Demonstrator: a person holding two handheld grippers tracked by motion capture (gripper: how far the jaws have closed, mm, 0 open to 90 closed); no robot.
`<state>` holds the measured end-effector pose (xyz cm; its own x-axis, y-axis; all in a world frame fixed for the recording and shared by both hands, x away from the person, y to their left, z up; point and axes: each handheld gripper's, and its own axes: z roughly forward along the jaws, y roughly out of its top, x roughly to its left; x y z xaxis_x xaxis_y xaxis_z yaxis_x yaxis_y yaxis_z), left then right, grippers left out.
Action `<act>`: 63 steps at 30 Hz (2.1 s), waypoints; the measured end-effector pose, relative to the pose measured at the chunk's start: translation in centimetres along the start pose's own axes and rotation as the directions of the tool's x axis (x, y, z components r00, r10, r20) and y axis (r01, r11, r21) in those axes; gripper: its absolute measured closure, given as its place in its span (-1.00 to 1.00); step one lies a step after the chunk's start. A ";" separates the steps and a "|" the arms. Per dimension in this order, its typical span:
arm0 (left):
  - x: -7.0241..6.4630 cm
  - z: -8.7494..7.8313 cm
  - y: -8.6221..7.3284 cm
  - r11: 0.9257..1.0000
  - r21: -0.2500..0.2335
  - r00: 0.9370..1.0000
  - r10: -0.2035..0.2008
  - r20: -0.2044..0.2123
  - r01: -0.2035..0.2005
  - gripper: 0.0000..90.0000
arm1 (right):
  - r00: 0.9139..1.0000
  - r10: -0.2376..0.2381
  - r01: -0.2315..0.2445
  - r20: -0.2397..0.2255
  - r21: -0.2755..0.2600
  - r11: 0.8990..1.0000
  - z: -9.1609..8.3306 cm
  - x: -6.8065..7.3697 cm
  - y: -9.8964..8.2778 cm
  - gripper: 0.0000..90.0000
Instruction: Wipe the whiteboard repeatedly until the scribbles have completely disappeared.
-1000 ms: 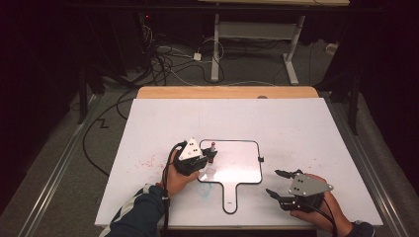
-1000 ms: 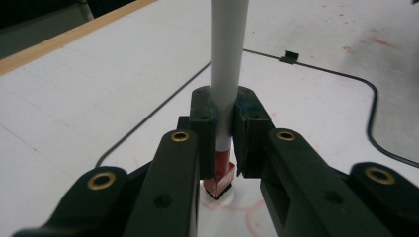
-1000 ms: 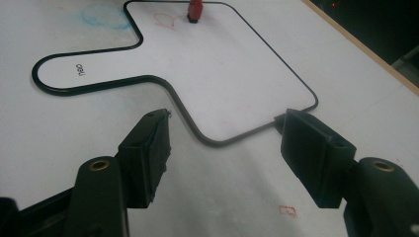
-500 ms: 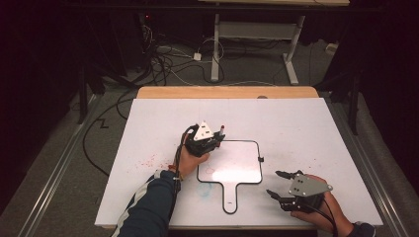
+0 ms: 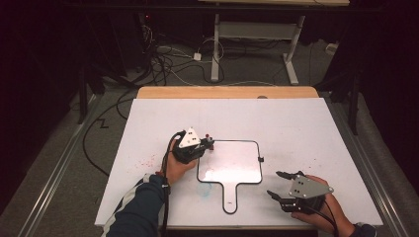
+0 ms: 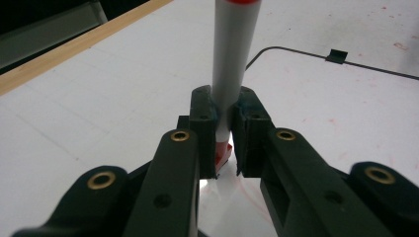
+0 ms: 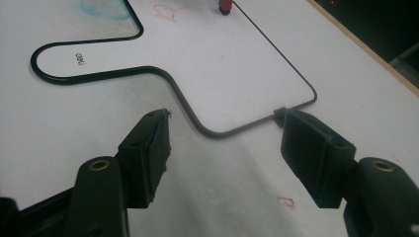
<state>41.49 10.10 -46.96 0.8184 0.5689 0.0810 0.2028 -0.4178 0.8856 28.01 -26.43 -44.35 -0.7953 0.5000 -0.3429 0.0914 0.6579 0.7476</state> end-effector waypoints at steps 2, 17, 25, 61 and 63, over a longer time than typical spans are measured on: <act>0.3 -0.1 -0.1 1.000 0.003 1.000 -0.002 -0.026 0.002 0.75 | 1.000 0.001 -0.001 0.000 0.001 1.000 0.1 0.0 0.0 -0.18; -0.4 -0.9 1.1 0.995 0.100 0.999 -0.031 0.042 0.027 0.75 | 1.000 -0.002 0.002 0.000 0.003 1.000 0.0 -0.1 0.0 -0.19; -0.1 0.0 2.0 0.987 0.142 0.995 -0.058 -0.084 0.070 0.75 | 1.000 -0.003 0.003 0.011 0.009 1.000 0.1 -0.1 0.1 -0.19; -1.6 0.3 2.3 0.988 0.150 0.998 -0.018 -0.056 0.026 0.75 | 1.000 -0.011 0.011 0.018 0.006 1.000 -0.1 -0.2 0.1 -0.19; -2.2 0.2 2.3 0.989 0.149 0.999 -0.019 -0.028 0.023 0.75 | 1.000 -0.013 0.013 0.015 0.003 1.000 -0.1 -0.1 0.1 -0.19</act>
<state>40.27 7.79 -45.16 0.7989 0.5966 0.0768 0.2994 -0.5051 0.8095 28.09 -26.47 -44.15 -0.7873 0.5000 -0.3608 0.0832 0.6659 0.7414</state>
